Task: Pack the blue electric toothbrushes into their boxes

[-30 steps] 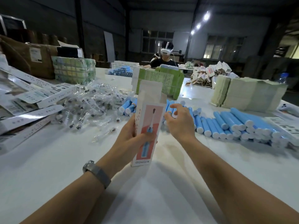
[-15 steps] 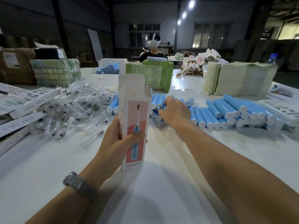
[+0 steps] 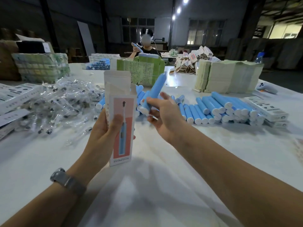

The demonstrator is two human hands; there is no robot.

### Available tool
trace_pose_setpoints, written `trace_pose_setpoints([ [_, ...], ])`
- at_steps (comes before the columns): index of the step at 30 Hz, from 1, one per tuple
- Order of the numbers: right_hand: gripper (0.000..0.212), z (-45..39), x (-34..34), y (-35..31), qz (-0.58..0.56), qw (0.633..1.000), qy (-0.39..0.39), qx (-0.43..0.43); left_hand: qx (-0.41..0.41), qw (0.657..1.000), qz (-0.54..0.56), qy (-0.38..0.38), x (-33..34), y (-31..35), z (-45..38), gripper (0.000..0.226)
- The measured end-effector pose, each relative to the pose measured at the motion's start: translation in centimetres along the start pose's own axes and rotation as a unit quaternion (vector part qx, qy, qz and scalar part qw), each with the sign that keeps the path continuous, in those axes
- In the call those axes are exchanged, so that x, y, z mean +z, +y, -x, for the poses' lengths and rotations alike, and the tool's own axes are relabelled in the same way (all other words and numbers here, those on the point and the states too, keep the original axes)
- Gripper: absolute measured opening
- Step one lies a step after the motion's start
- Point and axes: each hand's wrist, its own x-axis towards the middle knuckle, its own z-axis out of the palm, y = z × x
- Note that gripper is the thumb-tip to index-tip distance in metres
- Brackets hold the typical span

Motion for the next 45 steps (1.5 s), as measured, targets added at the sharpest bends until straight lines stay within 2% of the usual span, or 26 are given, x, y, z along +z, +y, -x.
trace_pose_setpoints([
  [3, 0.051, 1.4, 1.0, -1.3, 0.053, 0.994, -0.041, -0.082, 0.015, 1.000, -0.027, -0.006, 0.1, 0.0, 0.2, 0.021],
  [7, 0.028, 2.4, 1.7, -2.4, 0.096, 0.979, -0.065, -0.168, 0.024, 0.998, -0.054, -0.003, 0.2, 0.1, 0.5, 0.015],
  [10, 0.024, 3.0, 1.8, -3.3, 0.077, 0.969, -0.088, -0.216, 0.024, 0.999, -0.042, -0.008, 0.3, 0.0, 0.6, 0.027],
  [13, 0.014, 3.6, 1.9, -4.6, 0.011, 0.956, -0.148, -0.254, 0.029, 0.999, -0.034, -0.014, 0.3, 0.2, 0.7, 0.019],
  [15, 0.015, 4.0, 2.2, -5.2, -0.023, 0.945, -0.186, -0.268, 0.035, 0.998, -0.044, -0.019, 0.3, 0.1, 0.7, 0.018],
  [18, 0.025, 4.5, 2.7, -5.3, 0.068, 0.929, -0.159, -0.327, 0.046, 0.996, -0.074, -0.023, 0.3, -0.1, 0.7, 0.022],
  [21, 0.059, 4.6, 3.0, -5.0, 0.221, 0.886, -0.112, -0.392, 0.052, 0.995, -0.083, -0.024, 0.5, 0.0, 0.6, 0.019],
  [24, 0.089, 4.5, 3.0, -5.1, 0.299, 0.837, -0.115, -0.443, 0.052, 0.994, -0.092, -0.027, 0.5, 0.0, 0.5, 0.018],
  [27, 0.099, 4.5, 2.8, -5.2, 0.363, 0.813, -0.144, -0.432, 0.046, 0.995, -0.086, -0.032, 0.6, 0.2, 0.5, 0.027],
  [29, 0.092, 4.5, 2.7, -5.3, 0.380, 0.810, -0.142, -0.423, 0.043, 0.995, -0.082, -0.033, 0.6, 0.3, 0.5, 0.034],
  [31, 0.083, 4.5, 2.7, -5.3, 0.373, 0.815, -0.139, -0.421, 0.047, 0.995, -0.080, -0.031, 0.6, 0.3, 0.5, 0.029],
  [34, 0.051, 4.5, 2.9, -5.3, 0.372, 0.814, -0.107, -0.433, 0.063, 0.994, -0.082, -0.037, 0.5, 0.4, 0.5, 0.006],
  [36, 0.035, 4.4, 3.0, -5.0, 0.376, 0.806, -0.074, -0.452, 0.069, 0.993, -0.086, -0.040, 0.5, 0.3, 0.5, 0.009],
  [39, 0.032, 4.3, 2.9, -4.0, 0.366, 0.811, -0.066, -0.451, 0.063, 0.994, -0.082, -0.036, 0.4, 0.2, 0.4, 0.016],
  [42, 0.043, 4.2, 2.8, -3.1, 0.345, 0.831, -0.109, -0.422, 0.061, 0.995, -0.074, -0.027, 0.3, 0.0, 0.2, 0.018],
  [45, 0.043, 3.9, 2.7, -2.3, 0.349, 0.825, -0.106, -0.432, 0.066, 0.995, -0.072, -0.027, 0.1, -0.1, 0.2, 0.019],
])
